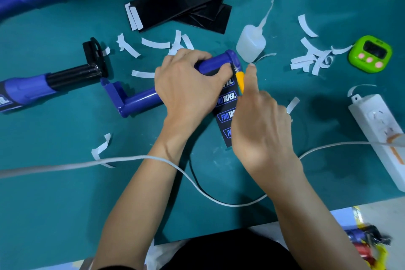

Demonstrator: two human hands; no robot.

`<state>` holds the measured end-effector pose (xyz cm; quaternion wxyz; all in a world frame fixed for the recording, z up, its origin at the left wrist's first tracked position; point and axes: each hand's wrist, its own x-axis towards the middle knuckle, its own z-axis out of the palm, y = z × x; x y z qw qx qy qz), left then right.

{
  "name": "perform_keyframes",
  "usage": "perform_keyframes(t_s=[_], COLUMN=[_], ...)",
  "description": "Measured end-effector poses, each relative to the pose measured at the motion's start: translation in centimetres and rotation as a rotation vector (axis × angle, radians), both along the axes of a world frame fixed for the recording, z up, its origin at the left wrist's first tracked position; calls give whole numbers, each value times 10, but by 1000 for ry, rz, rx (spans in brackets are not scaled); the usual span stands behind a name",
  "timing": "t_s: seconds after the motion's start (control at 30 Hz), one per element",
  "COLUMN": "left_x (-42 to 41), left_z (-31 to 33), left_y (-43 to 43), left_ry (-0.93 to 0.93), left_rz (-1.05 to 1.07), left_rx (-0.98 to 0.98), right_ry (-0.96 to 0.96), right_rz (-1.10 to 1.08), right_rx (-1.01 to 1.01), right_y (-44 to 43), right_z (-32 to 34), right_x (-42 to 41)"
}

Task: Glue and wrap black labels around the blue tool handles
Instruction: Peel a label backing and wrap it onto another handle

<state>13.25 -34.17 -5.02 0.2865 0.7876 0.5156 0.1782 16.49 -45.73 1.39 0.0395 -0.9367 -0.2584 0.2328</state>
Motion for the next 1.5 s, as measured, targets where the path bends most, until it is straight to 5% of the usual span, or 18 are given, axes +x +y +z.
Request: perform_keyframes(t_s=[0.63, 0.9, 1.33, 1.5], left_x=[-4, -6, 1, 2], left_z=[-2, -5, -4, -4], left_y=[1, 3, -4, -2], left_ry=[-39, -58, 3, -2], left_rz=[-17, -24, 5, 26], left_rx=[-37, -27, 54, 31], right_ry=[73, -46, -143, -254], right_rz=[-68, -97, -61, -11], right_rx=[211, 398, 141, 240], right_y=[-18, -33, -47, -46], right_z=[-12, -22, -44, -44], right_x=[7, 20, 76, 77])
